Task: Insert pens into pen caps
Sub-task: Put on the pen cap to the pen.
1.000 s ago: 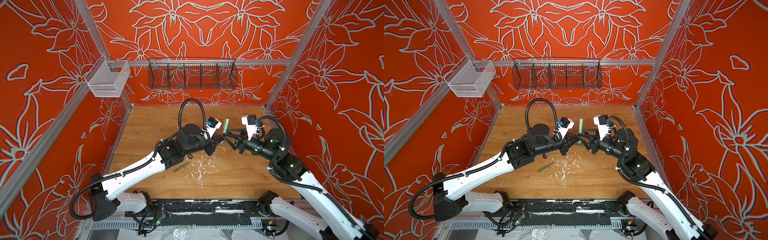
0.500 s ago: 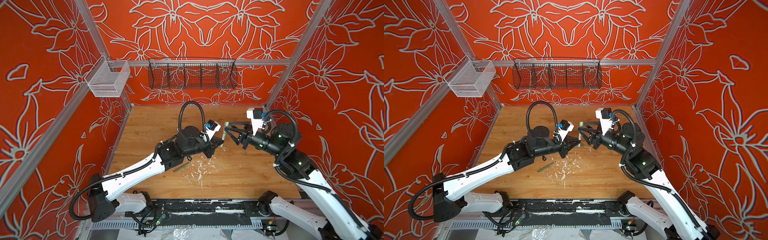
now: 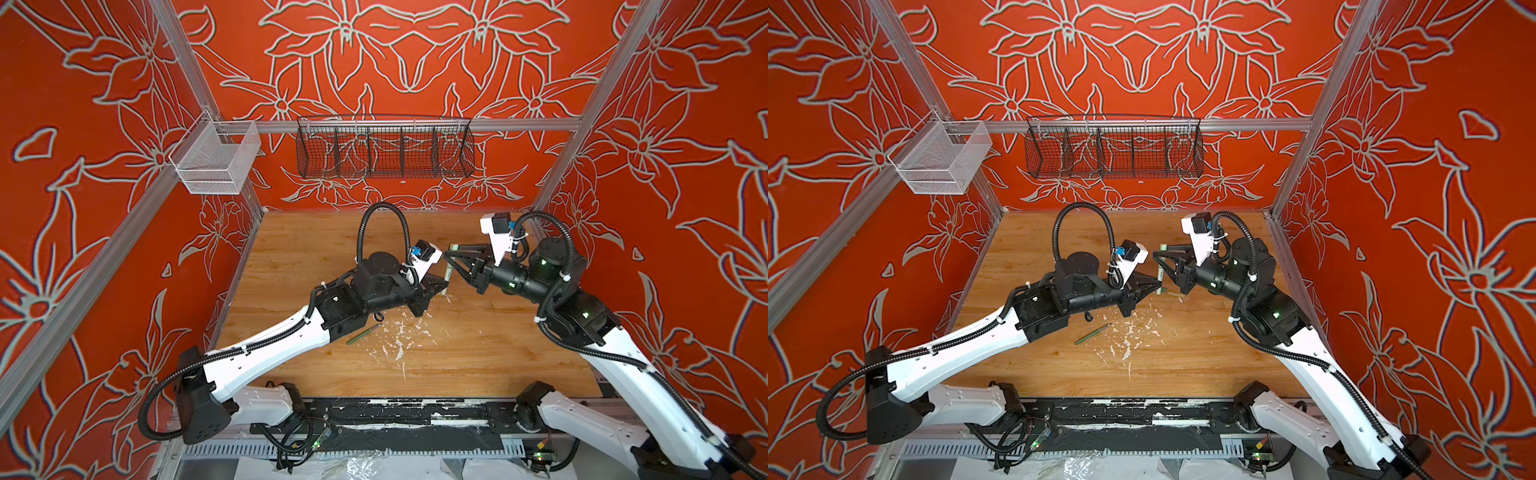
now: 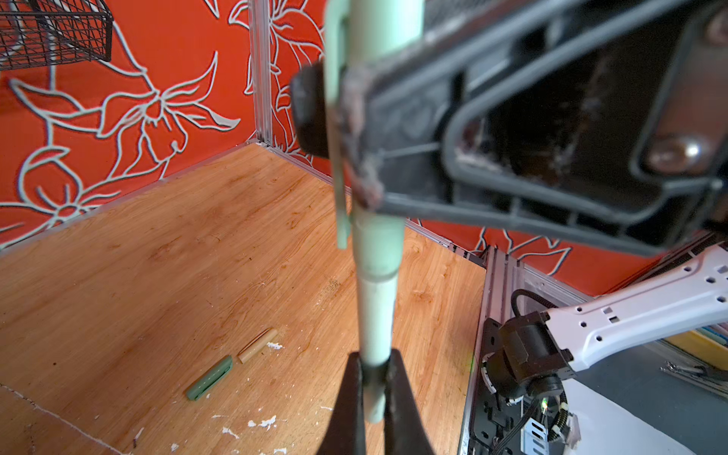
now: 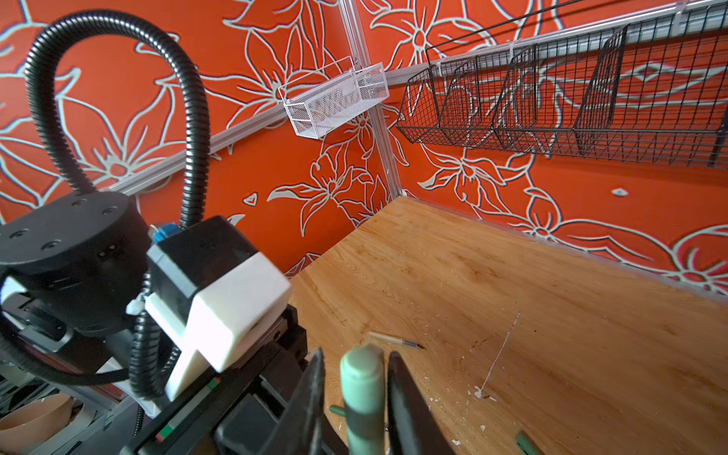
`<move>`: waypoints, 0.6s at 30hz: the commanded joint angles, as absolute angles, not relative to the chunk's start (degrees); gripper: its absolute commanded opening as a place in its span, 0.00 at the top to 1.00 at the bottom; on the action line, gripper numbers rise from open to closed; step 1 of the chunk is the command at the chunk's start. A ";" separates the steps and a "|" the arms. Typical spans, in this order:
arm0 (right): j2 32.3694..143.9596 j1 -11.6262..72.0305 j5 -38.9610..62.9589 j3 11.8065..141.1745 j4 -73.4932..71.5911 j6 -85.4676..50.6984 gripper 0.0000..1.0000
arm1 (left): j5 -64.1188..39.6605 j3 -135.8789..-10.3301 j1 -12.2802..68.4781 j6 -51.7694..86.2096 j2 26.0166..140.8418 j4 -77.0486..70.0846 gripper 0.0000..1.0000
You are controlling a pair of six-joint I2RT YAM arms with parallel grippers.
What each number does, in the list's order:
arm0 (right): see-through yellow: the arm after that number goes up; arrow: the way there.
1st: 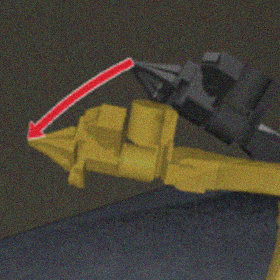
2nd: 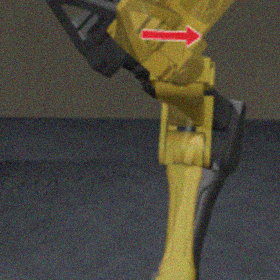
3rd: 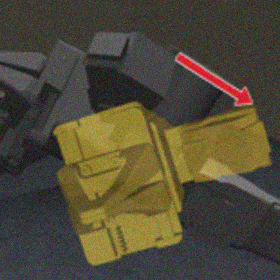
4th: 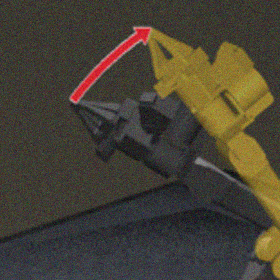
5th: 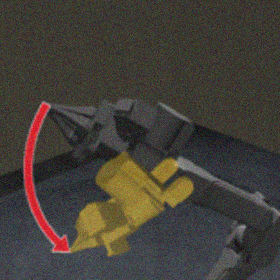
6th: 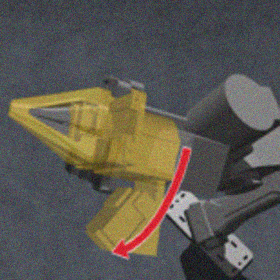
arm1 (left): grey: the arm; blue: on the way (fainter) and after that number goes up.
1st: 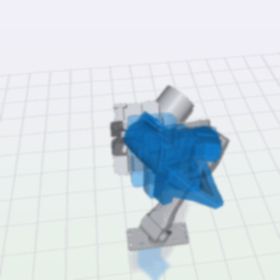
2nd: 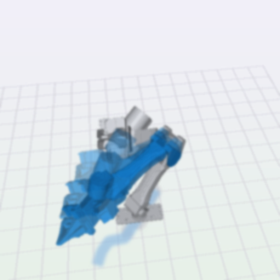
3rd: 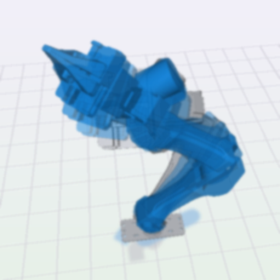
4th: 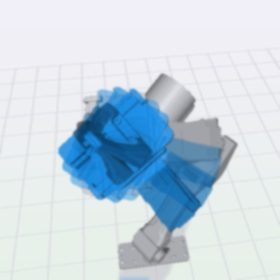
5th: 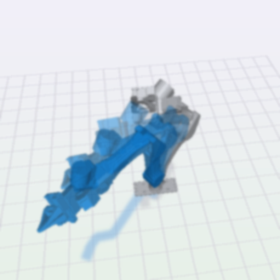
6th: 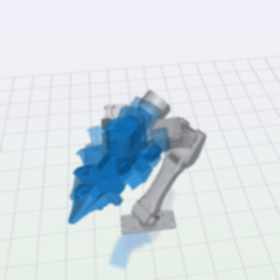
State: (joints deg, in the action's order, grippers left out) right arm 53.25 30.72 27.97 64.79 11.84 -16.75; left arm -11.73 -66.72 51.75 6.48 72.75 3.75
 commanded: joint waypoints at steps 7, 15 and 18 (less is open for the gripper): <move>53.50 30.15 30.61 65.51 10.74 -17.08 1.00 | -7.54 -68.38 51.50 6.37 73.27 2.96 1.00; 52.14 30.18 32.88 61.89 14.91 -14.43 1.00 | -4.21 -75.23 50.64 3.88 74.54 5.22 1.00; 51.35 30.23 34.22 59.04 14.82 -15.14 1.00 | -4.22 -77.17 50.11 3.43 75.18 4.58 1.00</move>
